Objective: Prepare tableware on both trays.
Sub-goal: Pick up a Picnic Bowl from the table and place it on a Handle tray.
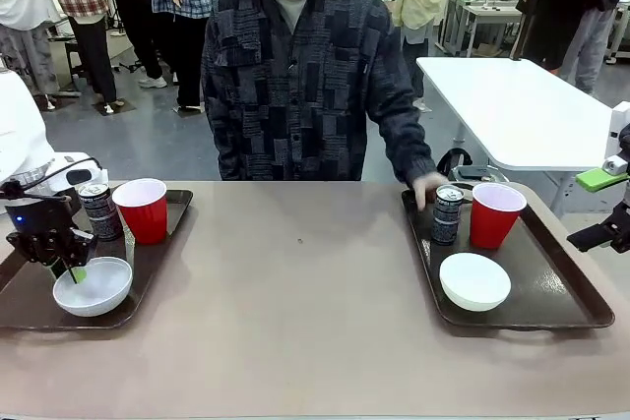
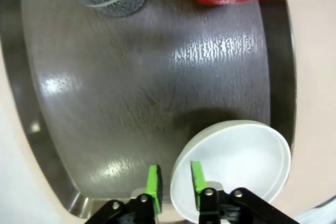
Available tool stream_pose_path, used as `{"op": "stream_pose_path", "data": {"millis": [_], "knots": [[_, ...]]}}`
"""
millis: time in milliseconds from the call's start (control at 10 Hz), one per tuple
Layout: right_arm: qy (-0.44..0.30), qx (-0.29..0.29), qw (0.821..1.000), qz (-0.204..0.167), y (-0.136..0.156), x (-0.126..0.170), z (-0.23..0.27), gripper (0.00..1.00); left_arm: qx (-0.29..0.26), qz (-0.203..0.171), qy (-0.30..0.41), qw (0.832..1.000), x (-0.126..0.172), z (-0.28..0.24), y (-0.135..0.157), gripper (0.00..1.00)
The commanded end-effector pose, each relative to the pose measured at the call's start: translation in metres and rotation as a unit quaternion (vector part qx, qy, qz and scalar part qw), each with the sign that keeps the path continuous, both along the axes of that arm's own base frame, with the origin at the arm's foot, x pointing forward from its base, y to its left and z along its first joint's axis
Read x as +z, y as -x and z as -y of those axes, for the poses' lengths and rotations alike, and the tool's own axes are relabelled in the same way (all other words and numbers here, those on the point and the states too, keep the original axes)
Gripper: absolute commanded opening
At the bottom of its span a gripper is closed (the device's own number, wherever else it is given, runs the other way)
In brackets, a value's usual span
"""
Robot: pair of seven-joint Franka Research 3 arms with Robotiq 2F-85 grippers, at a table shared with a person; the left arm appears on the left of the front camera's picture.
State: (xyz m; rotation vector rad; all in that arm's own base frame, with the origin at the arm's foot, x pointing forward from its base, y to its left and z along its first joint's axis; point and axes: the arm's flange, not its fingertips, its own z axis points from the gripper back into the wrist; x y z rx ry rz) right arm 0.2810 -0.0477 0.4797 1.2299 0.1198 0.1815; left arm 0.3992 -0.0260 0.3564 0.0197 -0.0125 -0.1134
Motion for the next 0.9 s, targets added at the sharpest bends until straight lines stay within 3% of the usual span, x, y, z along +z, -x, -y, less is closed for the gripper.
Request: {"op": "stream_pose_path", "data": {"millis": [0,200,300,600,700,800], "knots": [[-0.009,0.002,1.0,0.002,0.0,0.002,0.0,1.0,0.003,0.011,-0.018,1.0,-0.003,-0.001,0.023,1.0],[-0.009,0.002,1.0,0.002,0.0,0.002,0.0,1.0,-0.004,0.012,-0.02,1.0,0.007,0.0,0.026,1.0],[-0.009,0.002,1.0,0.002,0.0,0.002,0.0,1.0,-0.008,0.019,-0.016,1.0,0.016,0.0,0.027,0.63],[-0.009,0.002,1.0,0.002,0.0,0.002,0.0,1.0,-0.034,0.034,0.038,0.998,0.052,0.006,0.033,0.92],[-0.009,0.002,1.0,0.002,0.0,0.002,0.0,1.0,-0.046,0.038,0.095,0.994,0.069,0.004,0.035,1.0],[-0.009,0.002,1.0,0.002,0.0,0.002,0.0,1.0,-0.047,0.043,0.162,0.985,0.087,-0.001,0.038,1.0]]}}
